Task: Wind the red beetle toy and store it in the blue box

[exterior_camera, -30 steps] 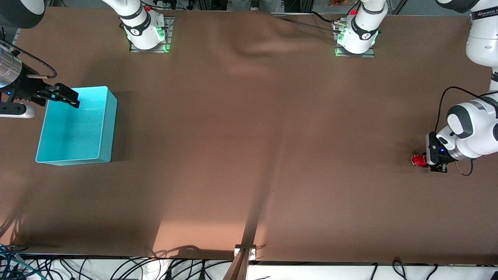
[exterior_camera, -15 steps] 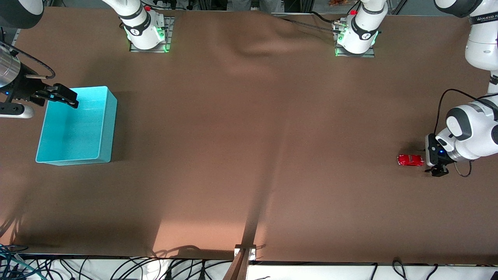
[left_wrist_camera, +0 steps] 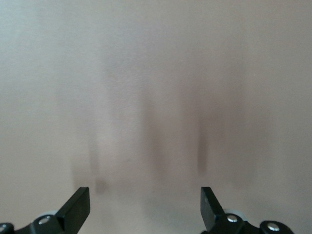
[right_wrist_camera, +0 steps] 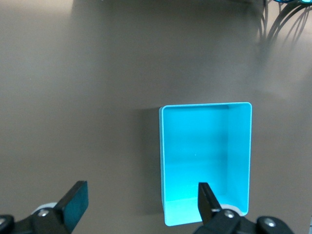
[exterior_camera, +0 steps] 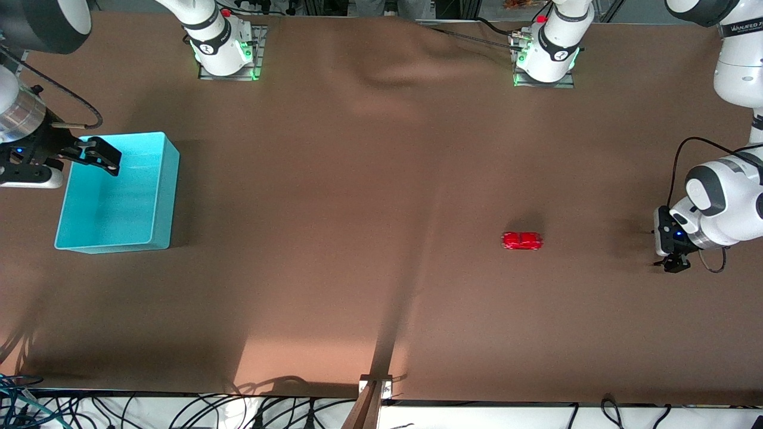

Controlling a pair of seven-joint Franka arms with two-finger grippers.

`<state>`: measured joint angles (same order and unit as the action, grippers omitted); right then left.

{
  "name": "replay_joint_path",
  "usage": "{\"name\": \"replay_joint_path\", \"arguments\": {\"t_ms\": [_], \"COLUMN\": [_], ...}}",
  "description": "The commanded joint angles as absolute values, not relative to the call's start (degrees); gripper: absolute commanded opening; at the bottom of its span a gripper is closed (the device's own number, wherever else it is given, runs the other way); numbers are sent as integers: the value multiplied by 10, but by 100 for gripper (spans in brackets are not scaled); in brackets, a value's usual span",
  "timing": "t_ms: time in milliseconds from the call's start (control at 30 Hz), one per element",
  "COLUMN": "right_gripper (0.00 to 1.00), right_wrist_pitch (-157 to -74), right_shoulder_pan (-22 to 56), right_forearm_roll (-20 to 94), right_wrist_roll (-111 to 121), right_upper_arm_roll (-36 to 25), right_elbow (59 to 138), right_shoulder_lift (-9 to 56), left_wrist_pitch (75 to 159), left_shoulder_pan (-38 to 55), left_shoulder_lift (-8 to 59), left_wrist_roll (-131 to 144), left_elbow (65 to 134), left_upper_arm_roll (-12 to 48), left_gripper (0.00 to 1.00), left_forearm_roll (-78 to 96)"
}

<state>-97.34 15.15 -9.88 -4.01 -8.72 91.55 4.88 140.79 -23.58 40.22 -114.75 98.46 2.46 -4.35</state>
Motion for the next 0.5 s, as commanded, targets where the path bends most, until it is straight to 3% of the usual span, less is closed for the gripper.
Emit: {"name": "replay_joint_path", "arguments": {"t_ms": [0, 467], "right_gripper": [100, 100], "right_wrist_pitch": [-970, -958], "right_shoulder_pan": [148, 142], "right_forearm_roll": [-105, -83], "right_wrist_roll": [-39, -35], "right_upper_arm_roll": [-91, -111], "right_elbow": [910, 911], "right_shoulder_lift": [46, 46], "left_wrist_pitch": [1378, 1261], "left_shoulder_pan": [-237, -221], "left_shoulder_lift": [404, 389], "left_wrist_roll": [-1158, -1099], "left_elbow": [943, 855], "left_upper_arm_roll": [35, 37], "left_gripper": [100, 100], "left_forearm_roll": [-27, -27]}}
